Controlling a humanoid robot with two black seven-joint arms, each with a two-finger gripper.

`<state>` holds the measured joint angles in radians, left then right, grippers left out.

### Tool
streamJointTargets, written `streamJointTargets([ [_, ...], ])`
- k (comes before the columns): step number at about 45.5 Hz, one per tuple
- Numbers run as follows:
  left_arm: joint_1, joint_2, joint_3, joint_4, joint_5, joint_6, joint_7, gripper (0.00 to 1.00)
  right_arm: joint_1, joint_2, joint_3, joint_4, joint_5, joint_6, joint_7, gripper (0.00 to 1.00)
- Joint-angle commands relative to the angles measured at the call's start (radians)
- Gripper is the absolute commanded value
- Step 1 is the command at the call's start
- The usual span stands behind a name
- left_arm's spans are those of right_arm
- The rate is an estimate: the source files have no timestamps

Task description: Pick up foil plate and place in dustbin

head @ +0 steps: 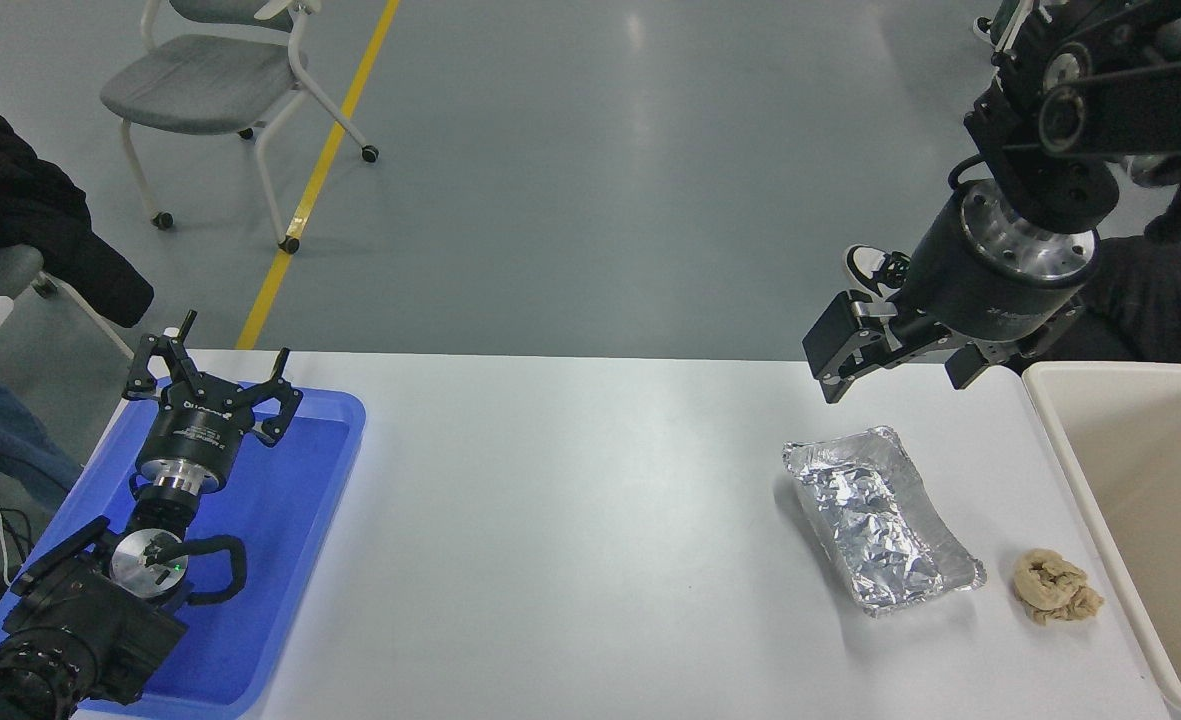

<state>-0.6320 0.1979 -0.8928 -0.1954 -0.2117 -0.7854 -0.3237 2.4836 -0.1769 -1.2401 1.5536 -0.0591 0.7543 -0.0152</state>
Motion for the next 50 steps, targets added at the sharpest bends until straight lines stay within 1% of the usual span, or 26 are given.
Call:
streamJointTargets([
  [1,0.0,0.0,0.0,0.001,0.0,0.0,0.002,1.0,0.004,0.001,-0.018,0.0,-0.002,-0.001,-0.002,1.0],
  [17,0.0,0.0,0.0,0.001,0.0,0.0,0.002,1.0,-0.003,-0.007,-0.032,-0.003,-0.002,-0.009,-0.002,1.0],
  [33,0.0,0.0,0.0,0.001,0.0,0.0,0.002,1.0,-0.034,-0.009,-0.039,-0.009,-0.028,-0.019,-0.002,1.0],
  [41,0.0,0.0,0.0,0.001,0.0,0.0,0.002,1.0,-0.092,-0.062,-0.047,-0.013,-0.113,-0.053,0.0,1.0],
  [47,0.0,0.0,0.0,-0.003,0.0,0.0,0.002,1.0,-0.182,-0.131,-0.039,-0.035,-0.206,-0.124,0.0,1.0],
  [50,0.0,0.0,0.0,-0.003,0.0,0.0,0.002,1.0,-0.242,-0.16,-0.032,-0.059,-0.273,-0.156,0.0,1.0],
])
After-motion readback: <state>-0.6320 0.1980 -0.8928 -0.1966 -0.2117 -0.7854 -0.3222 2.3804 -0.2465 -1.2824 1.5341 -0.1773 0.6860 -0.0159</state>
